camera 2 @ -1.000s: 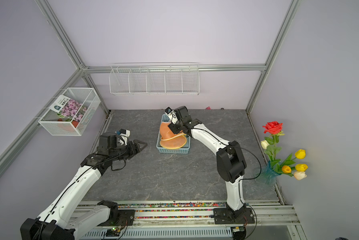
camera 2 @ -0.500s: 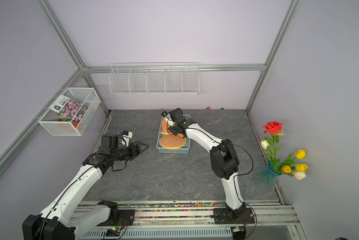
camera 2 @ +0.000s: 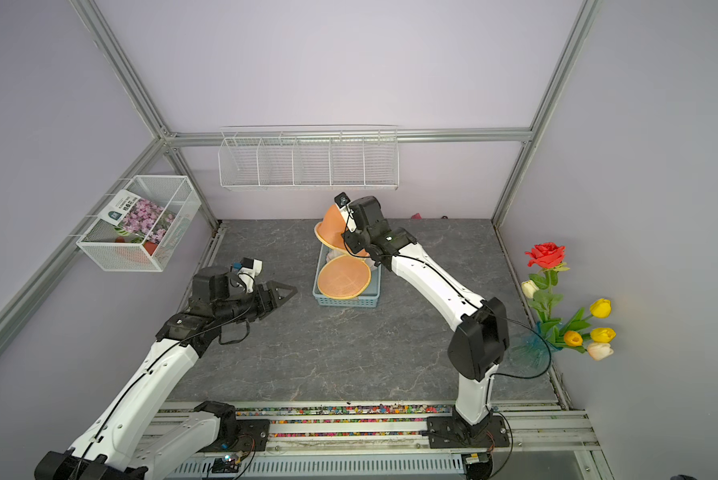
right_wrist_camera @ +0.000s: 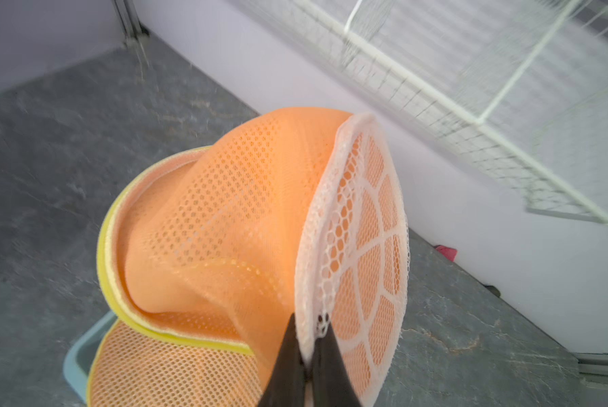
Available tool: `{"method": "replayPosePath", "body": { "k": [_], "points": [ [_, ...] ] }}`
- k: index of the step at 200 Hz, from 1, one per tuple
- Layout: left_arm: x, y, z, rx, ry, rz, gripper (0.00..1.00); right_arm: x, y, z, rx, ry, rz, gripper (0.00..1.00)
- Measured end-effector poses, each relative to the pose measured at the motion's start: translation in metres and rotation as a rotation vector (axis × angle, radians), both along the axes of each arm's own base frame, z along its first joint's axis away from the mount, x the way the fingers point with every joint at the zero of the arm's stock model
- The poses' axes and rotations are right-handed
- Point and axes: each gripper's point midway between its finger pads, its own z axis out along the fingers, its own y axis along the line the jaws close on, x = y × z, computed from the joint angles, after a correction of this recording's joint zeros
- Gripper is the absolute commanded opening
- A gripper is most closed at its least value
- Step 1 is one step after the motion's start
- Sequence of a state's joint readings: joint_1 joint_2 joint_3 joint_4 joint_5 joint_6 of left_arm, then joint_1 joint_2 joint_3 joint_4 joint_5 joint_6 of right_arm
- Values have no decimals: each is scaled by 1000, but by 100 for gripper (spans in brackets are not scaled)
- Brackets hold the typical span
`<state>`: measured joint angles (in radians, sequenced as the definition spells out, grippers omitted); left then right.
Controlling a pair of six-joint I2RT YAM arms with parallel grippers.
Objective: Turn the laundry bag inside out
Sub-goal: Pick up the laundry bag and place it in the bin, then turn over the laundry bag.
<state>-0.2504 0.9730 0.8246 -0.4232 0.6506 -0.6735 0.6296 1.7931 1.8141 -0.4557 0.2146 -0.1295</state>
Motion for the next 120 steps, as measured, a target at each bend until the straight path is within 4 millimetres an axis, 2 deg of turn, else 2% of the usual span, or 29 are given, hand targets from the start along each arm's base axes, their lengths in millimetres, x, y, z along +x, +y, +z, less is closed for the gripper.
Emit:
{"method": "replayPosePath", "body": {
  "k": [36,64,91,107,120],
  "points": [
    [1,-8,18,-54,-60,-38,69,-33,-14,69,157,-72,14,0],
    [3,-12,43,-95,-129,-57,65,-65,-19,104,279,-85,71,0],
    [-2,-25,76,-129,-218,-103,60,-94,-19,122,385,-61,145,0],
    [-13,-40,96,-134,-284,-152,55,-111,-17,124,444,-28,194,0],
    [-27,-54,113,-141,-344,-201,49,-127,-16,118,493,19,243,0]
  ]
}}
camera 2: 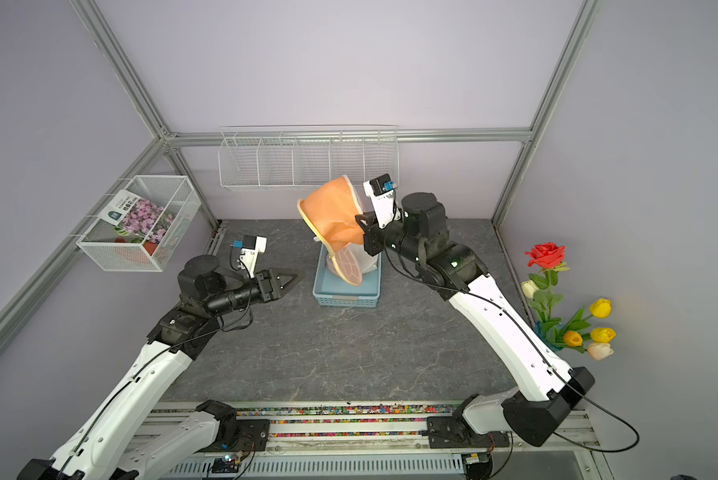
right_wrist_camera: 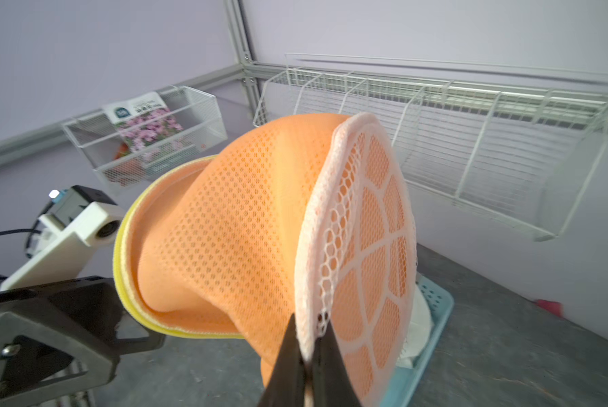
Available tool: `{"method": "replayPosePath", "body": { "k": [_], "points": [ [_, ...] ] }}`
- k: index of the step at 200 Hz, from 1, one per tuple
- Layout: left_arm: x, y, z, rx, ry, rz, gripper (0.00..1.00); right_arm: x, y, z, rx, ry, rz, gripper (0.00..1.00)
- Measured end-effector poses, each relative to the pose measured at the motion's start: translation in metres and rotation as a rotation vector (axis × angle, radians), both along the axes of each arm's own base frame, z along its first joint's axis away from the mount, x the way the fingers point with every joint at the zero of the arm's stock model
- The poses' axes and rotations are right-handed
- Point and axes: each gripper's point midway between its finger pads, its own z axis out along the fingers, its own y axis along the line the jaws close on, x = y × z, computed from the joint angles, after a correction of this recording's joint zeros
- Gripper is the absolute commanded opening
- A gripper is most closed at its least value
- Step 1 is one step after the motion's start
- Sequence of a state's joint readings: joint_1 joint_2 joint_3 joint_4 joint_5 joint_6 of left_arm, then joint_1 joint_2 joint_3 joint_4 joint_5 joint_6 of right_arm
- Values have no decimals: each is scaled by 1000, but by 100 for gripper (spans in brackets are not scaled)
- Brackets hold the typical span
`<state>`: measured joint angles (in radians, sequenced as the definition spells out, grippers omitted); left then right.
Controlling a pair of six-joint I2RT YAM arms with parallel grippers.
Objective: Turn the laundry bag inside out
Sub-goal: Turn over the laundry bag.
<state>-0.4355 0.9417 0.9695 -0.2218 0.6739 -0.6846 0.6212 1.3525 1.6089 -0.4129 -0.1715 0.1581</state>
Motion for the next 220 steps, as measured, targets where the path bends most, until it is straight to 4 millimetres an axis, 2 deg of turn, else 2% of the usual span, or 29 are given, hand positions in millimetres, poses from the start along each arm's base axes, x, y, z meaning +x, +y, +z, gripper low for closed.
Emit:
{"method": "replayPosePath", "body": {
  "k": [15,27,35,57,84,111,138,166,182,201,220],
  "points": [
    [-9,-8,11,-3,-49,-15,55,-17,3,-10,41,43,61,0],
    [-9,-6,13,0,-62,9,65,-29,6,-22,75,82,111,0],
    [-6,-3,13,8,-69,35,67,-37,7,-30,96,108,141,0],
    [-4,4,11,15,-92,79,67,-56,8,-49,146,163,209,0],
    [-14,9,3,-7,-119,82,65,-79,9,-62,209,199,287,0],
    [-21,6,-1,-38,-131,57,62,-92,8,-64,273,205,345,0],
    [-37,-14,-1,-54,-138,-28,59,-99,10,-60,317,200,388,0],
    [-54,-35,-4,-49,-142,-101,61,-103,12,-51,355,184,423,0],
    [-46,-36,-9,-33,-132,-60,65,-106,13,-46,374,177,446,0],
    [-32,-29,-14,-13,-119,28,73,-110,14,-44,391,175,472,0],
    [-27,-22,-14,-10,-131,83,78,-114,15,-44,409,176,499,0]
  ]
}}
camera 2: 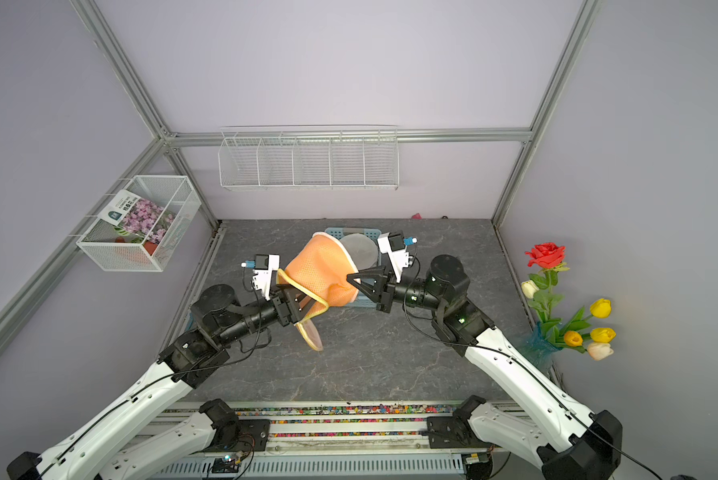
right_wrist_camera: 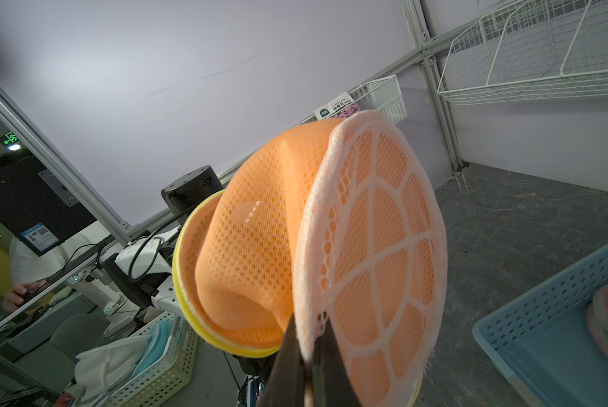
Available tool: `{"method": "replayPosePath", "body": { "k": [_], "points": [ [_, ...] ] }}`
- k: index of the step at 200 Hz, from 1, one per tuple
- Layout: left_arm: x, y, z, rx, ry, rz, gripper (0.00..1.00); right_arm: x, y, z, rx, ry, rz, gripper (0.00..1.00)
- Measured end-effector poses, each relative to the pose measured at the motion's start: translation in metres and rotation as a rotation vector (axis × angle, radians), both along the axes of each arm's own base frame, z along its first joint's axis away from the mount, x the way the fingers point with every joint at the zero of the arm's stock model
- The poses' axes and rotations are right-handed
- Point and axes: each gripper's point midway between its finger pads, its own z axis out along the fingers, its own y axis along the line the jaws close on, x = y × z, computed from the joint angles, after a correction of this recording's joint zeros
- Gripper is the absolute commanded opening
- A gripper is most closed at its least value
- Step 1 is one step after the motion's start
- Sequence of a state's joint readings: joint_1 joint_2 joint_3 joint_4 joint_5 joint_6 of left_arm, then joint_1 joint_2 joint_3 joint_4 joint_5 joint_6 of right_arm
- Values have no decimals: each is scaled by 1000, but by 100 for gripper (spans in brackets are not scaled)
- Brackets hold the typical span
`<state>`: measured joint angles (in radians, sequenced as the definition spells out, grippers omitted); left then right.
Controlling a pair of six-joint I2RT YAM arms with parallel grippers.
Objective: Turn the laundry bag inside out
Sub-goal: Turn over the laundry bag.
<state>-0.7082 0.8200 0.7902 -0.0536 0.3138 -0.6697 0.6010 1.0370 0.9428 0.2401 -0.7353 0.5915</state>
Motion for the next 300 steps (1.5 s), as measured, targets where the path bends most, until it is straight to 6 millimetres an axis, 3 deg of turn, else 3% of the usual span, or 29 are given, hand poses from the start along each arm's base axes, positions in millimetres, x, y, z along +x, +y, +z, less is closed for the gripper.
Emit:
{"method": "replayPosePath", "body": {
  "k": [50,97,176,269,300],
  "points": [
    [6,7,11,-21,-54,45,83,-11,2,1,68,19,69,0],
    [21,27,13,-79,-82,93,86,-21,0,13,135,21,126,0],
    [0,13,33,-198,-157,-64,86,-37,-5,29,253,10,207,0],
    [-8,13,51,-245,-218,-95,90,-51,-9,45,354,8,285,0],
    [-10,11,58,-283,-232,-127,86,-54,-8,47,383,8,304,0]
  ]
}}
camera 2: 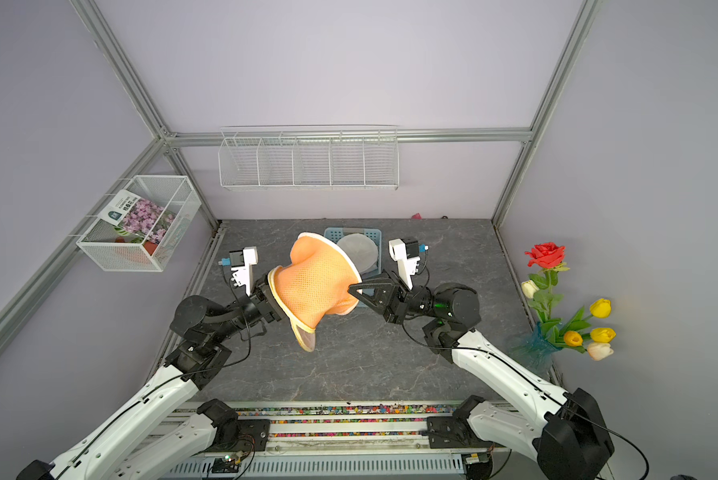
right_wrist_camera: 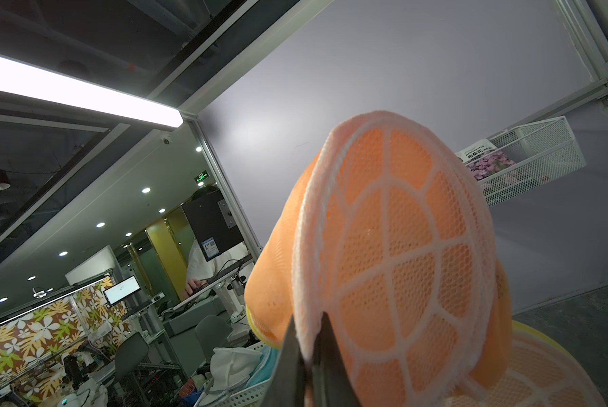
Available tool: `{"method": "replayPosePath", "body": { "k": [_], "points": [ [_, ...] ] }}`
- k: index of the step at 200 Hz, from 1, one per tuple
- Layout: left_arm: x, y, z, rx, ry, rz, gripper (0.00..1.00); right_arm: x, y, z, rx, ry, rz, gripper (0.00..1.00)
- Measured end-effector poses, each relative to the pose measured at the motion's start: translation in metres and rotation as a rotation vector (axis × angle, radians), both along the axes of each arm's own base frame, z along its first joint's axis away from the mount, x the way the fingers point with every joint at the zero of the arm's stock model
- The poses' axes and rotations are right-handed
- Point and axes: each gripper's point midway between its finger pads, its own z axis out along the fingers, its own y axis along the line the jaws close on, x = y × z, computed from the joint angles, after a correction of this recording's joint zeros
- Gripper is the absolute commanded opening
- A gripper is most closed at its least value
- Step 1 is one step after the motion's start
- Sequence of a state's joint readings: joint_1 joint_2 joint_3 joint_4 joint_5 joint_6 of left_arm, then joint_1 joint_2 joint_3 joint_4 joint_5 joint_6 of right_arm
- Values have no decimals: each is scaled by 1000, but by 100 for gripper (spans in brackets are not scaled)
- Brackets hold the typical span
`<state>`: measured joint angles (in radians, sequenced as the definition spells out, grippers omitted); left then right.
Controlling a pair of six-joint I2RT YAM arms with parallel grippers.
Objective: Turn the laundry bag inside out
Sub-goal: Turn over the laundry bag.
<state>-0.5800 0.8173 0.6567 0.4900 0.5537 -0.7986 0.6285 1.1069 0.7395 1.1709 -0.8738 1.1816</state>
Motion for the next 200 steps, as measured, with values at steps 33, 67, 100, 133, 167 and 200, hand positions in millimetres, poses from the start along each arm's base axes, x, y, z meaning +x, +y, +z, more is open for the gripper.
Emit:
{"method": "replayPosePath", "body": {
  "k": [33,67,100,133,167,200],
  "points": [
    [0,-4,-1,-43,19,-46,69,4,7,-5,28,22,24,0],
    [5,-3,-10,-53,61,-45,45,11,10,-10,44,38,21,0],
    [-2,5,0,-77,46,-32,19,15,9,-14,47,42,-9,0],
    [-10,12,8,-91,24,-21,0,35,12,-26,10,98,-91,0],
    [-2,12,-6,-34,74,20,0,52,12,-50,-125,165,-218,20],
    [2,5,-17,70,138,33,0,59,7,-86,-317,209,-341,42]
  ]
}}
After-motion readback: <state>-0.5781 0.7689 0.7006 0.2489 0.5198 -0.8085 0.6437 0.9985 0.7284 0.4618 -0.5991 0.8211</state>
